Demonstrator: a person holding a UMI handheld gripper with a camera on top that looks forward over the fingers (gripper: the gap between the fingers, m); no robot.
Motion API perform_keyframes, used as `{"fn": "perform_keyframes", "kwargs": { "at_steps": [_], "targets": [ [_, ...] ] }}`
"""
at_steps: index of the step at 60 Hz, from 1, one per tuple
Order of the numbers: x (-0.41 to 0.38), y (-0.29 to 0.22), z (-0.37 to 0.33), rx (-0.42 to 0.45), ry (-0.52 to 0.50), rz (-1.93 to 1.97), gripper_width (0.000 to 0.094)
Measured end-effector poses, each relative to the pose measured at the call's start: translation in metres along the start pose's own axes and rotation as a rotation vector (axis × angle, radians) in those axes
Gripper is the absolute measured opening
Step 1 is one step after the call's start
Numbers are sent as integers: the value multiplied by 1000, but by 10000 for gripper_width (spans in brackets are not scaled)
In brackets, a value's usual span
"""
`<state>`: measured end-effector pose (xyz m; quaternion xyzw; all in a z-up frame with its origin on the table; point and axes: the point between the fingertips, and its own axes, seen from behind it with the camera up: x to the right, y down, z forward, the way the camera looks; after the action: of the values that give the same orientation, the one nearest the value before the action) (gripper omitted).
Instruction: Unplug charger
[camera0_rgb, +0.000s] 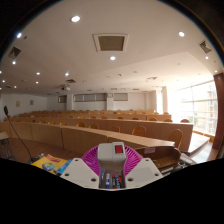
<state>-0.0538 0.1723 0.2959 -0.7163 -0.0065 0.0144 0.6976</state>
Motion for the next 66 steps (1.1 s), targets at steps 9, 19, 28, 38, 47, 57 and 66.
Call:
{"fn": "perform_keyframes", "kwargs": {
  "at_steps": [9, 19, 28, 38, 47, 57, 66],
  "targets": [
    [67, 24, -12, -21, 92, -42, 248],
    [137, 178, -18, -305, 155, -33, 281],
    [148, 261, -27, -463, 165, -21, 357],
    [154, 284, -46, -520, 164, 10, 456],
    [153, 265, -70, -525, 156, 9, 841],
    [138, 226, -121, -513, 148, -8, 854],
    [116, 189, -179, -507, 114, -1, 849]
  ]
}}
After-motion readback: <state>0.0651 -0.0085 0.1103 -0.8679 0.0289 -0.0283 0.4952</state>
